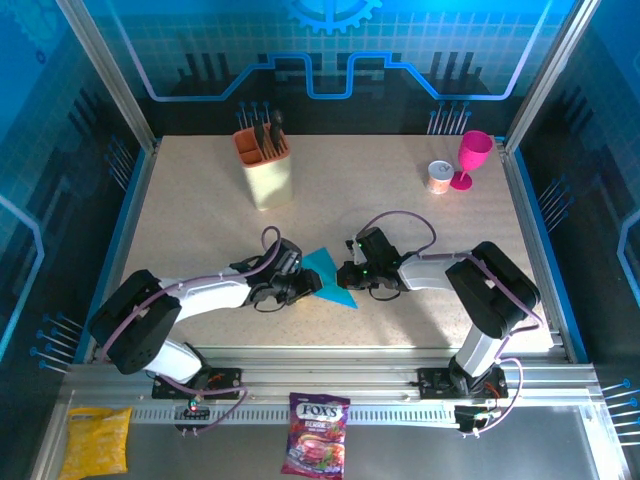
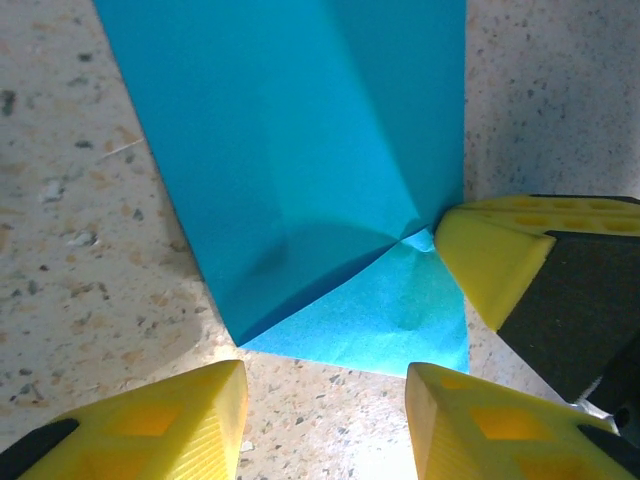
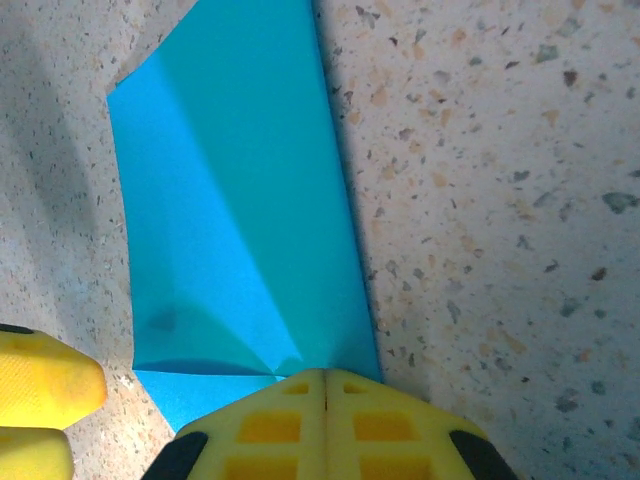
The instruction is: Fold a paper plane with a square sheet of paper (pick it up from the middle)
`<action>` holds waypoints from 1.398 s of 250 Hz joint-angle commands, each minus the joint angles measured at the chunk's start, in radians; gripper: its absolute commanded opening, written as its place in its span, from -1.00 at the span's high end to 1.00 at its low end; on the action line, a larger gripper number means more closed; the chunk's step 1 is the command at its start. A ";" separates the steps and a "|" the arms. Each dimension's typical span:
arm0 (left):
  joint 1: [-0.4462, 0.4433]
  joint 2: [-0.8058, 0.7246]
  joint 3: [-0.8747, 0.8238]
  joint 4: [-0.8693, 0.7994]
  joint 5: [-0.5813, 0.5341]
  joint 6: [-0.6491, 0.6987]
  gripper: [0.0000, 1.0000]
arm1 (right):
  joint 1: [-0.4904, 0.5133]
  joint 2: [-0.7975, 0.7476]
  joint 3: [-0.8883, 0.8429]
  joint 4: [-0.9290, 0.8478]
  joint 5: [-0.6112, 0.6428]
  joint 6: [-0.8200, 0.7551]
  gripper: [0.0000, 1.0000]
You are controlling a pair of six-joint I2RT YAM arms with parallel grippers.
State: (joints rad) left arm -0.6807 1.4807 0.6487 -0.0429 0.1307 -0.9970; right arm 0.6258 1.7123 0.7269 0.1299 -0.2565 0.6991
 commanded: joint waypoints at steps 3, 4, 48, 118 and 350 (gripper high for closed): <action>-0.014 0.010 0.012 -0.044 -0.043 -0.026 0.08 | -0.010 0.034 -0.033 -0.014 -0.004 0.010 1.00; -0.015 0.009 0.013 -0.044 -0.043 -0.026 0.08 | -0.010 0.034 -0.034 -0.014 -0.004 0.011 1.00; -0.023 0.015 0.014 -0.055 -0.067 -0.032 0.10 | -0.011 0.033 -0.042 -0.006 -0.006 0.014 1.00; -0.023 0.045 0.041 -0.034 -0.073 -0.020 0.16 | -0.011 0.036 -0.050 0.001 -0.008 0.018 1.00; -0.032 0.061 -0.012 0.022 -0.100 -0.051 0.41 | -0.020 0.032 -0.067 0.011 -0.010 0.016 1.00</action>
State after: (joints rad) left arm -0.7074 1.5383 0.6498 -0.0315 0.0486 -1.0355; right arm 0.6201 1.7134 0.6922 0.2031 -0.2745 0.7139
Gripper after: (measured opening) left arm 0.316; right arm 0.061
